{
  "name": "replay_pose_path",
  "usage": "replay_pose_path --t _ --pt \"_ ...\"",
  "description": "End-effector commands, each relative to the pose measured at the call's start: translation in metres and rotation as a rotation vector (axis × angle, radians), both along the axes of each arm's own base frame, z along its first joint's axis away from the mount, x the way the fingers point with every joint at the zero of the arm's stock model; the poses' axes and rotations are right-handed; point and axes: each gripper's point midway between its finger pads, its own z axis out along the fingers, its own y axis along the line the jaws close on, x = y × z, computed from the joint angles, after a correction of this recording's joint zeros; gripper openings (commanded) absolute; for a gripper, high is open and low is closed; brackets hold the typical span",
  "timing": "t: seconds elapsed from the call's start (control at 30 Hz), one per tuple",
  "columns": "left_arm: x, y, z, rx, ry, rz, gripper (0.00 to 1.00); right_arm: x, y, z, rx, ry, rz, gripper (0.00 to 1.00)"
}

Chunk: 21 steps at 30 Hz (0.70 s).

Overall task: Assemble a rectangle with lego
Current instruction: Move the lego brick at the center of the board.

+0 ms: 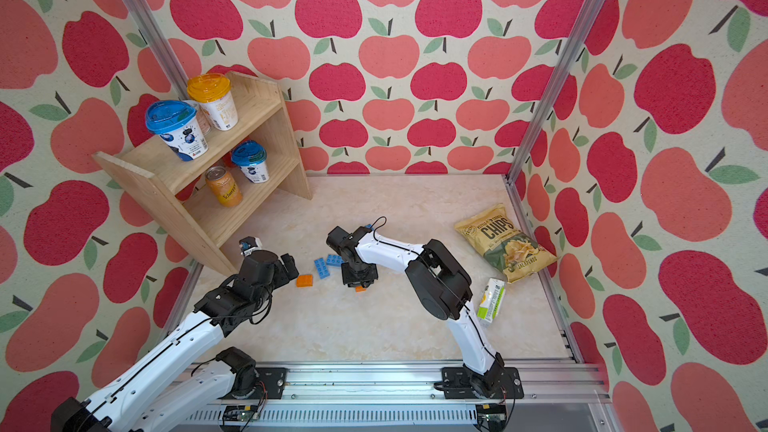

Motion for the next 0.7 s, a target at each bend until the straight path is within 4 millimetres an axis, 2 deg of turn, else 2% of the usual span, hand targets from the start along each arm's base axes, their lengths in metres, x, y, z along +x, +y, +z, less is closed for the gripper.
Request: replay_pose_path --t 0.0,0.23,0.47,0.6,0.67 --pt "0.01 -0.011 0.005 -0.012 -0.005 -0.049 0.97 0.011 -0.018 -0.001 -0.04 -0.015 -0.076 0.21" --pt "0.013 -0.017 0.001 -0.013 0.004 -0.076 0.97 0.026 -0.032 -0.008 -0.077 -0.013 -0.129 0.24" --pt "0.012 -0.015 0.0 -0.002 0.014 -0.074 0.97 0.028 -0.028 -0.007 -0.06 -0.007 -0.127 0.49" --pt "0.01 -0.012 0.002 -0.006 0.009 -0.065 0.97 0.029 -0.028 0.005 -0.051 -0.031 -0.11 0.64" --pt "0.009 -0.011 0.004 -0.008 -0.001 -0.056 0.97 0.03 -0.027 0.015 -0.043 -0.053 -0.097 0.67"
